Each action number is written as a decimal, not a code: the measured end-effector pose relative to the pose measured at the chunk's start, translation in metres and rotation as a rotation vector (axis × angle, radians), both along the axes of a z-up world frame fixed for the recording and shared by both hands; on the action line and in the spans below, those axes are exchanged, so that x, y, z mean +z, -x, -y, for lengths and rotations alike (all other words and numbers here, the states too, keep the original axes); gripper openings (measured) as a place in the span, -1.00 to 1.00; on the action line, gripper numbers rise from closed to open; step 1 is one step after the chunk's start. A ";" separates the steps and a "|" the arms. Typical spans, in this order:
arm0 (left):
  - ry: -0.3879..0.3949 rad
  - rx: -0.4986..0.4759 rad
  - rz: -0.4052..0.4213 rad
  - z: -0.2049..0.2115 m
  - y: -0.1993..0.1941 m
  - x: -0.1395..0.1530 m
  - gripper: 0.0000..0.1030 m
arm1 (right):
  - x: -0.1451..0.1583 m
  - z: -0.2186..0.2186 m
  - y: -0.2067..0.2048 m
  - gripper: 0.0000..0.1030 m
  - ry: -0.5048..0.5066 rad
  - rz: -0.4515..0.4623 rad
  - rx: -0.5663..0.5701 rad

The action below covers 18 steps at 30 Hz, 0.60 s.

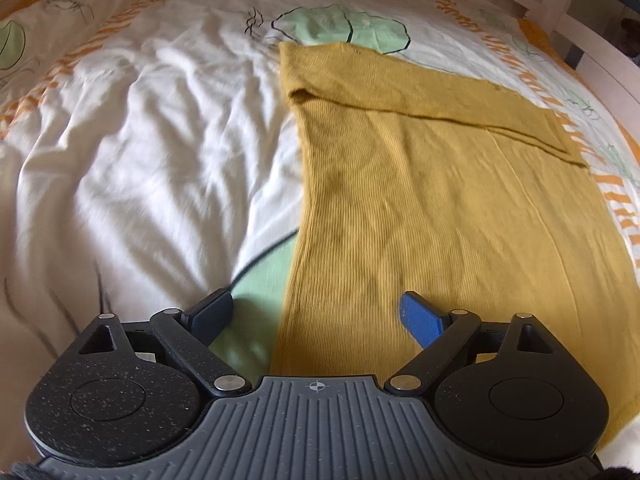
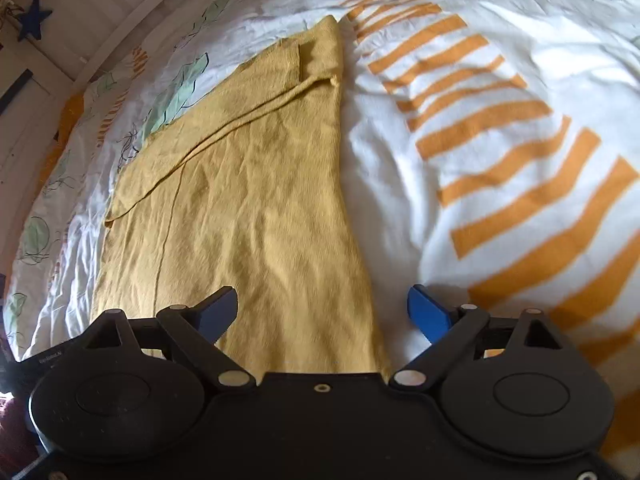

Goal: Fold small clothes
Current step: 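Position both grippers at the hem corners of the sweater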

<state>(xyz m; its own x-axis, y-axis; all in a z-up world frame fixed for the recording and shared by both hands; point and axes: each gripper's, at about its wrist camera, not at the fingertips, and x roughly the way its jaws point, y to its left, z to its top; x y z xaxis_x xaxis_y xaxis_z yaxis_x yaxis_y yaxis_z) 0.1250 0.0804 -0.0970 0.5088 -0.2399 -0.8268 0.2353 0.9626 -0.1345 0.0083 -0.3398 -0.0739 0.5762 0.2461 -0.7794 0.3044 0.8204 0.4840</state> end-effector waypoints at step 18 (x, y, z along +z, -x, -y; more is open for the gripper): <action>0.008 -0.038 -0.097 -0.014 0.060 0.008 0.75 | 0.011 -0.038 0.051 0.81 0.055 -0.009 0.135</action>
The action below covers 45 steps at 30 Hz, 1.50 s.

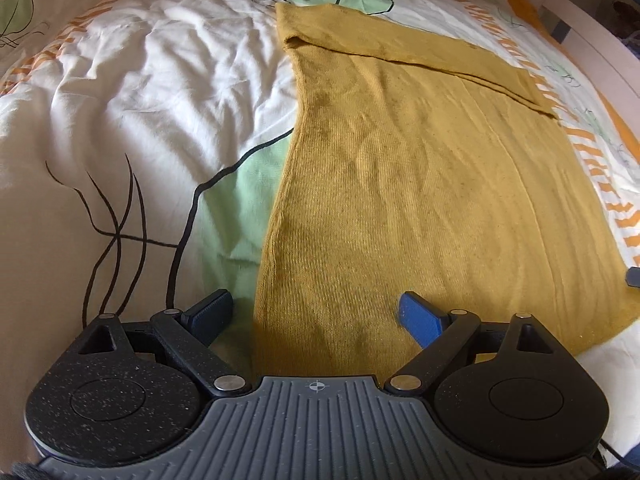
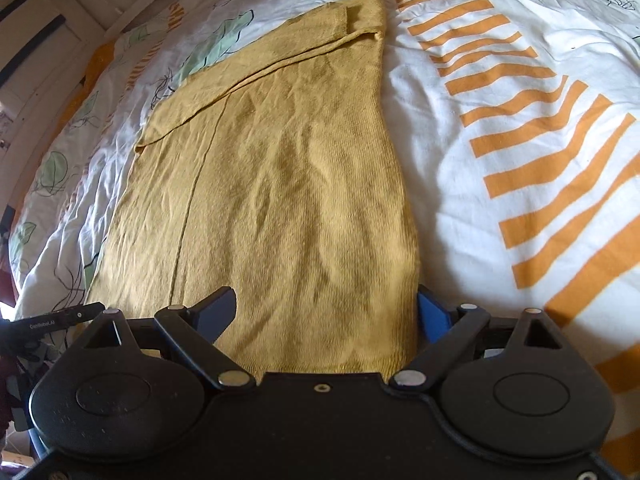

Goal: Fold small clothes
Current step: 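Position both grippers at the hem corners of the sweater, then grasp the hem with the left gripper while the right gripper grasps the other hem corner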

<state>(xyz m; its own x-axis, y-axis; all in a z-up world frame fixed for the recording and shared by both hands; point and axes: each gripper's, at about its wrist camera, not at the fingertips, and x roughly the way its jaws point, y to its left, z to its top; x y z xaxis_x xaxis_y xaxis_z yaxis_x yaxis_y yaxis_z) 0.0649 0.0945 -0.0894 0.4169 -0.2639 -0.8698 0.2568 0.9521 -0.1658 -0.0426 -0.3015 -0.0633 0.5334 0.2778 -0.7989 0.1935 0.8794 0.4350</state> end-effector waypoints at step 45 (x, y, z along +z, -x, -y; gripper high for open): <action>0.131 0.036 -0.013 -0.020 0.014 0.000 -0.86 | -0.004 0.004 0.008 -0.23 -0.036 -0.051 0.021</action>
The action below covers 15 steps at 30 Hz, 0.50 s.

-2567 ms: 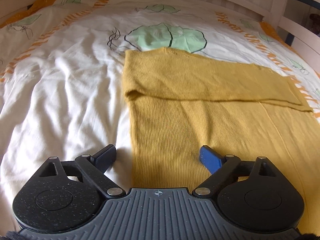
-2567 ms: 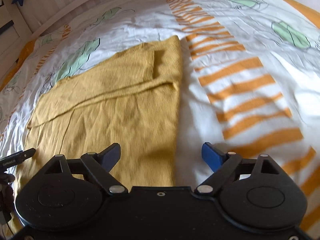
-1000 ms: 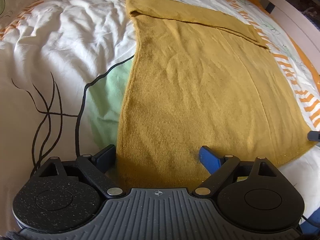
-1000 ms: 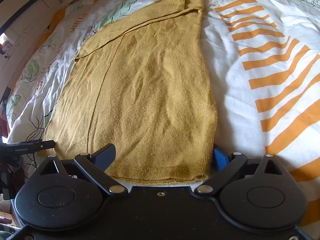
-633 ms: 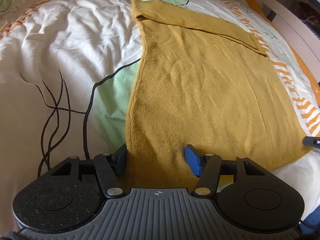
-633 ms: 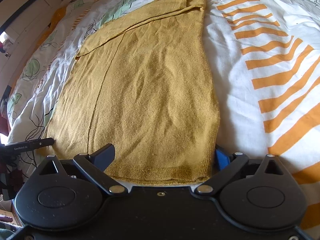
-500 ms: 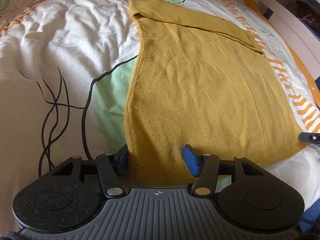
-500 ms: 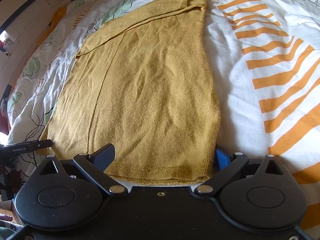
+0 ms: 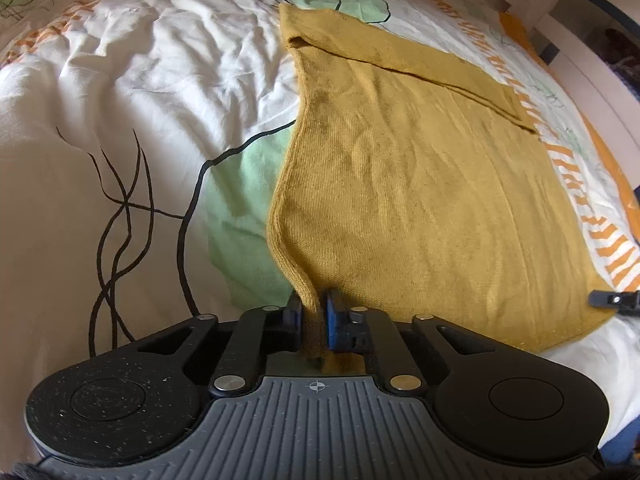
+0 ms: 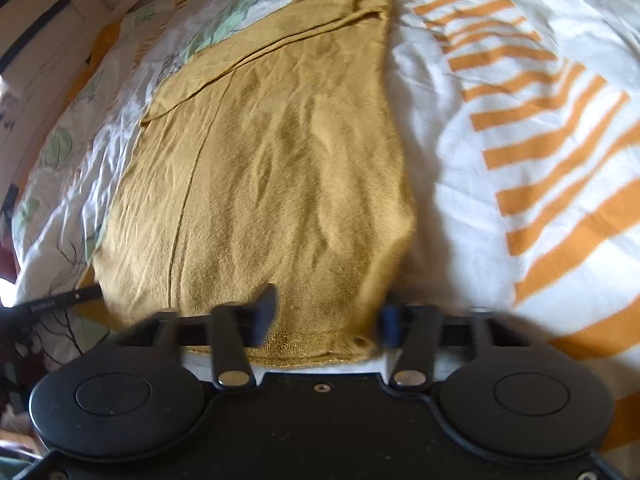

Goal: Fold small clothes
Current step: 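Grasp the hem with the left gripper while the right gripper grasps the other hem corner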

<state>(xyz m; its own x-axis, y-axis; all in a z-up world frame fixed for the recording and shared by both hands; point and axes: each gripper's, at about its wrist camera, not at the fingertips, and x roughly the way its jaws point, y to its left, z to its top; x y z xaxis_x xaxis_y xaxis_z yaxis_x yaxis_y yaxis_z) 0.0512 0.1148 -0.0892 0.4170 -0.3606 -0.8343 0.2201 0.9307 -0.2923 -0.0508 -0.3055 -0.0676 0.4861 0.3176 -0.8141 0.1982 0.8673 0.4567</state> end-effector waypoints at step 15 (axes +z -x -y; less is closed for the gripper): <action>0.209 0.101 0.159 -0.010 0.008 0.044 -0.92 | 0.037 0.014 0.007 -0.75 -0.063 0.191 -0.065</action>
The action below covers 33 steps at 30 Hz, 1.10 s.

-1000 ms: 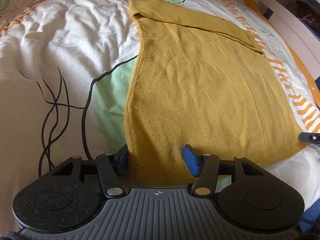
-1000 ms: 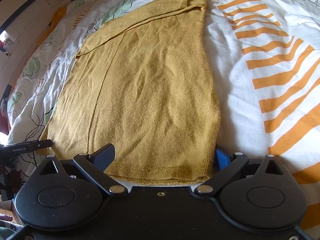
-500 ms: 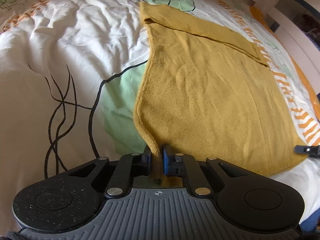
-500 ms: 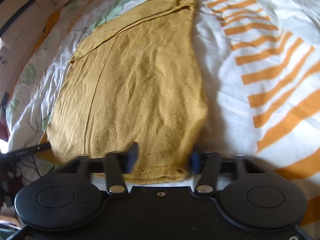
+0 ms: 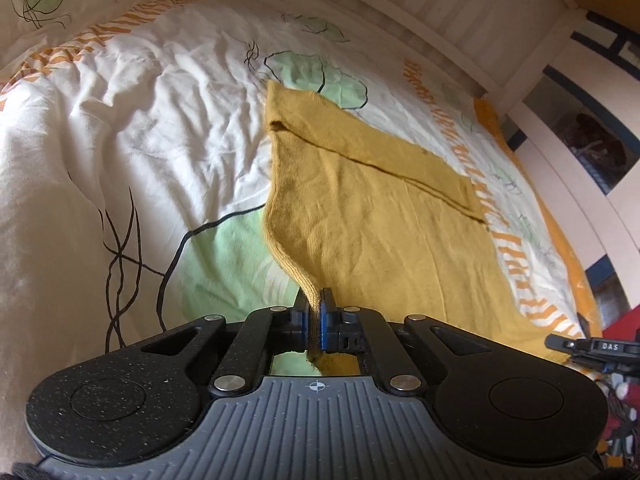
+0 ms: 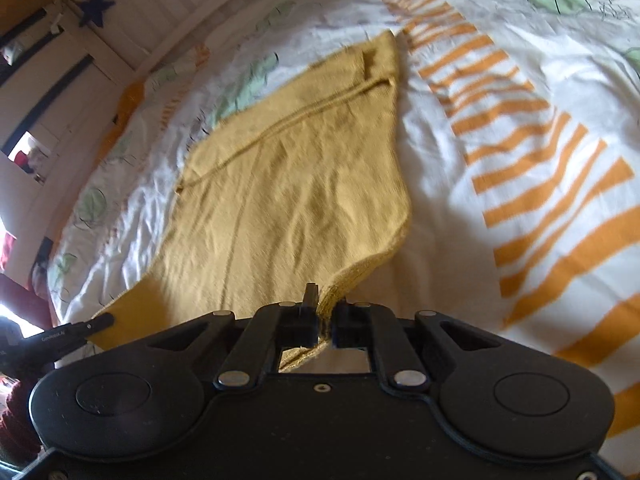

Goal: Fold small clothes
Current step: 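Grasp the hem with the left gripper while the right gripper grasps the other hem corner, then lift the hem with both grippers and fold it over toward the collar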

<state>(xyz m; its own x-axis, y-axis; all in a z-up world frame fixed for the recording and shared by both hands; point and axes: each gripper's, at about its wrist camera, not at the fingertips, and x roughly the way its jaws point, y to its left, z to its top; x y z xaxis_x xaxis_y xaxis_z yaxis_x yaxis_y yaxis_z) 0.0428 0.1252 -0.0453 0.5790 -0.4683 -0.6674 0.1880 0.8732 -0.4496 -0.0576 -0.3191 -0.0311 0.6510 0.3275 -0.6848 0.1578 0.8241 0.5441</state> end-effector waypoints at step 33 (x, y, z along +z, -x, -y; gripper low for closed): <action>0.157 0.178 0.229 0.037 -0.168 0.046 -0.92 | 0.024 0.066 -0.164 -0.76 -0.061 0.303 -0.224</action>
